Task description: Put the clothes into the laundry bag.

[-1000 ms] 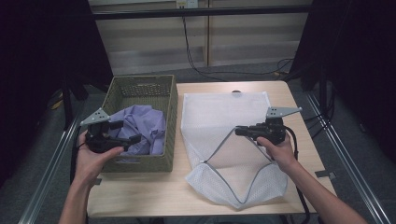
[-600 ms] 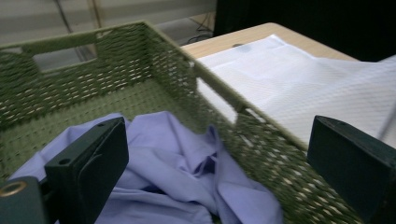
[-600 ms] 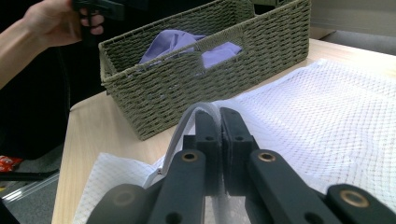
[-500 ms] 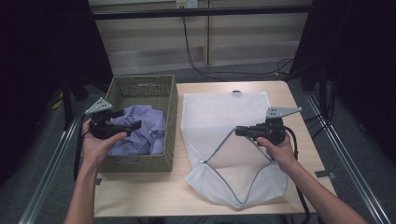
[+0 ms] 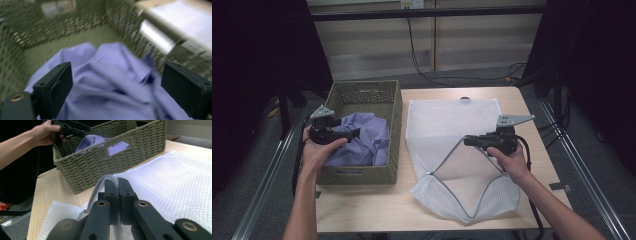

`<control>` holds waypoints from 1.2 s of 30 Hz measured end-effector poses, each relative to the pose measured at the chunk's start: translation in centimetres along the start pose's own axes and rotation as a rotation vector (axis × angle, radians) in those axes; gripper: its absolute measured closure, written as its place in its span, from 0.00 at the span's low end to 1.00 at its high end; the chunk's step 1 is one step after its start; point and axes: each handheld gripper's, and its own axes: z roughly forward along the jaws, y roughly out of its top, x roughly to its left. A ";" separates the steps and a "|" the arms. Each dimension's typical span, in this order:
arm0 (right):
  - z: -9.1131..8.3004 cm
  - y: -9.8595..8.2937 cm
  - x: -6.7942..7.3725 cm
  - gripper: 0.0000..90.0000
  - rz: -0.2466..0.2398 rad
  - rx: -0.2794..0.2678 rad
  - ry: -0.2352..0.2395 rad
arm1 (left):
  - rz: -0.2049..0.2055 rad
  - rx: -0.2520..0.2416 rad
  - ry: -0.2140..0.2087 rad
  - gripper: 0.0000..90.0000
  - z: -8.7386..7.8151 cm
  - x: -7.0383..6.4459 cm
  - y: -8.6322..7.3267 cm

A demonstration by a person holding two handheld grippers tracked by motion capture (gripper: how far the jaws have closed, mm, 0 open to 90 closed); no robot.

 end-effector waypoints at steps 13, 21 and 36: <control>0.1 -0.2 0.1 0.97 -0.006 0.008 0.004 | -0.024 0.161 -0.040 0.08 2.0 1.8 -0.6; 0.2 -0.3 0.0 0.97 -0.006 0.009 0.001 | 0.008 0.261 -0.068 0.06 3.3 1.4 -0.8; 0.3 -0.3 0.0 0.97 -0.009 0.019 0.006 | 0.065 0.453 -0.112 0.04 6.0 -0.2 -1.2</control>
